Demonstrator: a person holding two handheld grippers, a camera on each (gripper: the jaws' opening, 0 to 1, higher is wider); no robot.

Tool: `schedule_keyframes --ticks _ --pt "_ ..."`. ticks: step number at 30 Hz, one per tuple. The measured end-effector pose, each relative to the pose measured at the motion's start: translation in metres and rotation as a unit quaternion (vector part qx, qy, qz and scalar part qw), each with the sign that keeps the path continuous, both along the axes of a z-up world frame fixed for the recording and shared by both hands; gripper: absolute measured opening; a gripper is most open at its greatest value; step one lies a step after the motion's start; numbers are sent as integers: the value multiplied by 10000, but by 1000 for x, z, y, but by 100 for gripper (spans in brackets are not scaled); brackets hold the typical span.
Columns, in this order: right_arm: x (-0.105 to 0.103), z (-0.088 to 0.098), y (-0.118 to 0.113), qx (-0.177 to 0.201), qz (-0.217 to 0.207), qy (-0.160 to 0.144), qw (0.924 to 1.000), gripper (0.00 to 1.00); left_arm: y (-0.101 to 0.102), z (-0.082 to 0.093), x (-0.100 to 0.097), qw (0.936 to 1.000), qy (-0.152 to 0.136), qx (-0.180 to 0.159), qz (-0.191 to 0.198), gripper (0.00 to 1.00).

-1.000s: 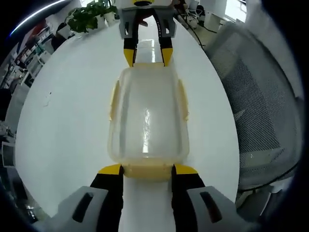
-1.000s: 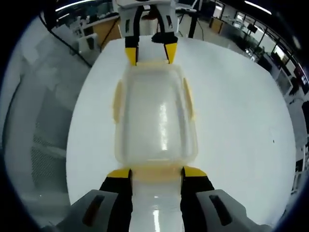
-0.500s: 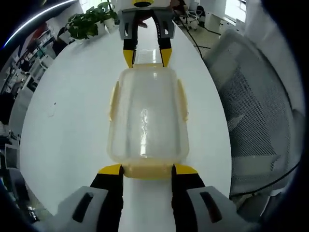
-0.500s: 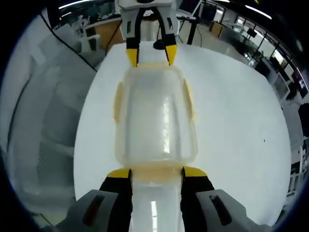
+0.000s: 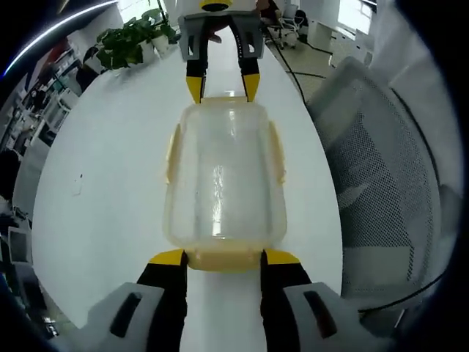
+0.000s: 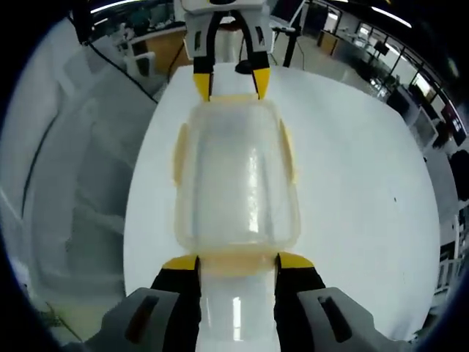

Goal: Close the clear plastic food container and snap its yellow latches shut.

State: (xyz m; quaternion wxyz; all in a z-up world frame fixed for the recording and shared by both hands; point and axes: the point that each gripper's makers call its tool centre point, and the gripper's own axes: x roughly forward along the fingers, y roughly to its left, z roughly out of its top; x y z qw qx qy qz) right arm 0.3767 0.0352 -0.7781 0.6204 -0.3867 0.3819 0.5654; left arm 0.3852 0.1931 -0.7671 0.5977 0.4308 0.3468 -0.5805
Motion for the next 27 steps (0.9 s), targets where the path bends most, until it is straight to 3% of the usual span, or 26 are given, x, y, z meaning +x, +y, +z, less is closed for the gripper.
schedule_keyframes --ticks 27 --pt "-9 1 -64 -34 -67 -19 10000 36 -63 -1 -8 9999 57 -111 1 38"
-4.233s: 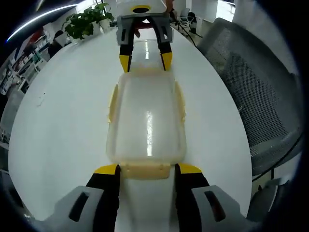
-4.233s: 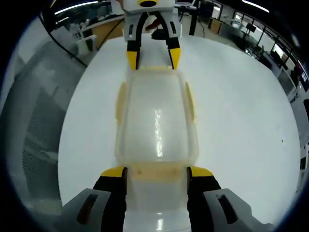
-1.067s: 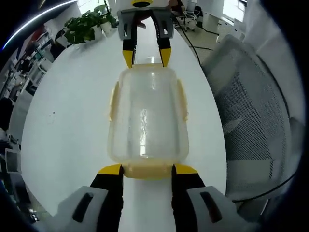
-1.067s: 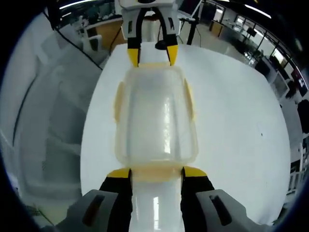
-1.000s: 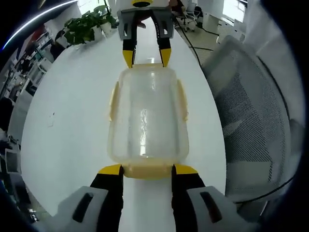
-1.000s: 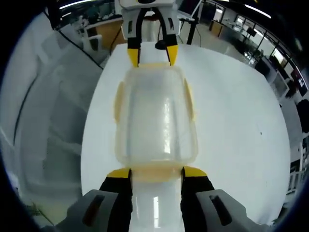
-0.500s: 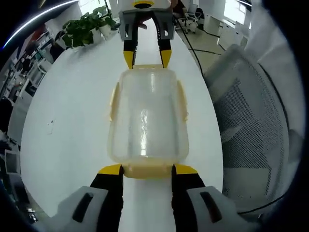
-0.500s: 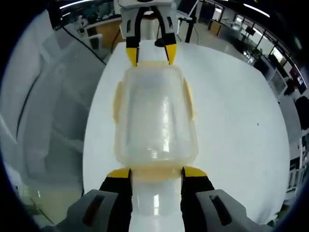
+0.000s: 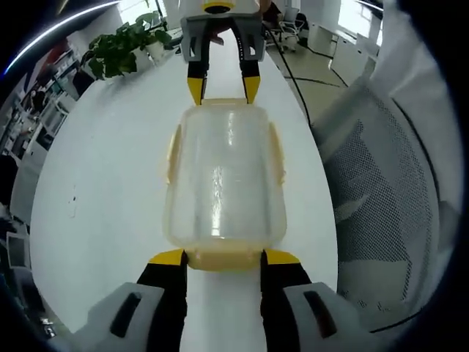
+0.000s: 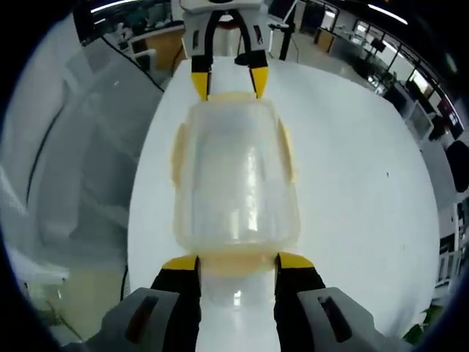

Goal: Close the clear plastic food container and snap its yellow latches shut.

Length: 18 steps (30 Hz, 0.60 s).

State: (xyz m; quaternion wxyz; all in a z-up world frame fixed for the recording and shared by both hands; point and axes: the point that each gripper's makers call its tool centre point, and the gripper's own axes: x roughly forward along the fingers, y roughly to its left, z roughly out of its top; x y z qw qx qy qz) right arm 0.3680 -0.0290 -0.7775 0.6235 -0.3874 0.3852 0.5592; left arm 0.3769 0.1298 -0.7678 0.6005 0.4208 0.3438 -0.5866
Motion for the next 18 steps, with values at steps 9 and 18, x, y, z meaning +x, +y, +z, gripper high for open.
schedule_keyframes --ticks 9,18 --pt "4 1 -20 -4 7 -32 10000 37 -20 1 2 10000 -27 -39 35 38" --pt "2 -2 -41 -30 22 22 10000 37 -41 0 0 9999 28 -150 30 38"
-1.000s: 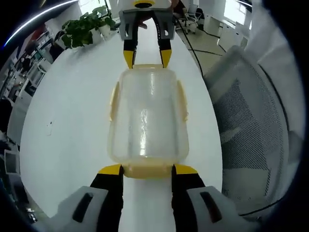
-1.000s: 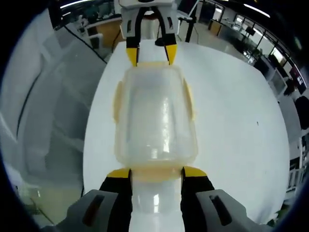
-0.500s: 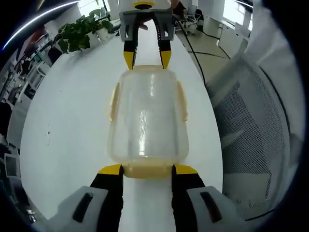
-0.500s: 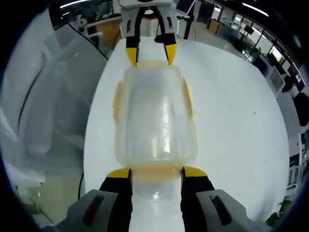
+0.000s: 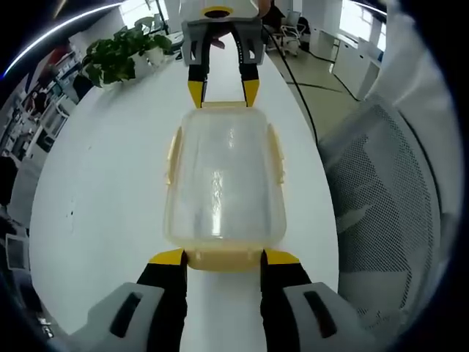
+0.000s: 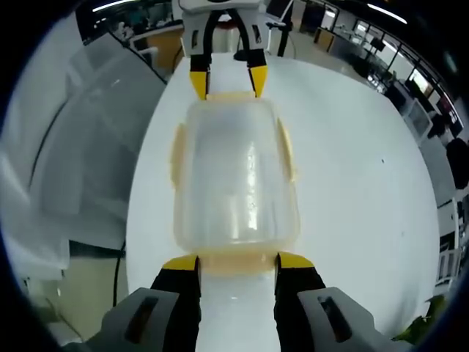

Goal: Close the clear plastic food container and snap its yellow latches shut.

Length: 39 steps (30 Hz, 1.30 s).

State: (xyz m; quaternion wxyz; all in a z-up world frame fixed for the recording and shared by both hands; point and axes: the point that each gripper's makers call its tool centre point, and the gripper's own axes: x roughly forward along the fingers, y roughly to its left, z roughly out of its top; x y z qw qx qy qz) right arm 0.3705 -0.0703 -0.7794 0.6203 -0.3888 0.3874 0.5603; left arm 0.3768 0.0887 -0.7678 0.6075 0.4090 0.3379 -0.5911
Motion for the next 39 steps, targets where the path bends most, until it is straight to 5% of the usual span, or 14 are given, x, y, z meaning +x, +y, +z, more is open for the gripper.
schedule_keyframes --ticks 39 --pt "5 -14 -45 -60 -13 194 9998 37 -46 -7 4 9998 102 -151 8 38"
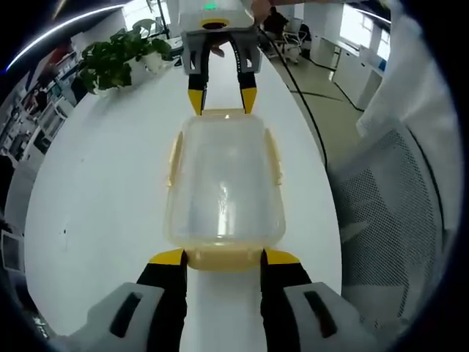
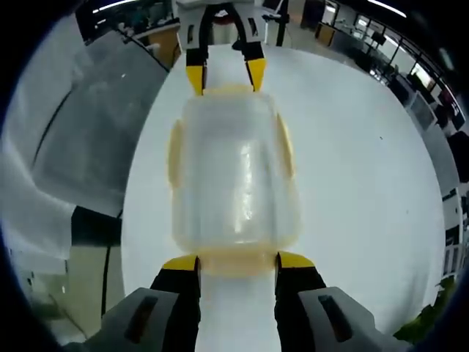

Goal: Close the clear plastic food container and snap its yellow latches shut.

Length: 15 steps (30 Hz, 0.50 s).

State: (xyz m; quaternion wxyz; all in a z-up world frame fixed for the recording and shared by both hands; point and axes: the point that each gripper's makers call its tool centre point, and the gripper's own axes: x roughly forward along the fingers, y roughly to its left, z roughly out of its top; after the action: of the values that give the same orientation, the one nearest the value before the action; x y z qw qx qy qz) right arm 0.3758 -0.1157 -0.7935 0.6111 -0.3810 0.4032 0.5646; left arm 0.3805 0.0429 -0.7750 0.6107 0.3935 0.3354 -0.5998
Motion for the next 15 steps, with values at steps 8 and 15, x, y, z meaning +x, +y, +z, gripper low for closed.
schedule_keyframes --ticks 8,15 --pt "0 -5 -3 9 10 75 10000 37 -3 -3 0 10000 57 -28 -11 38" --pt "2 -8 -2 40 12 126 9999 38 -3 -6 3 9999 117 -56 18 38"
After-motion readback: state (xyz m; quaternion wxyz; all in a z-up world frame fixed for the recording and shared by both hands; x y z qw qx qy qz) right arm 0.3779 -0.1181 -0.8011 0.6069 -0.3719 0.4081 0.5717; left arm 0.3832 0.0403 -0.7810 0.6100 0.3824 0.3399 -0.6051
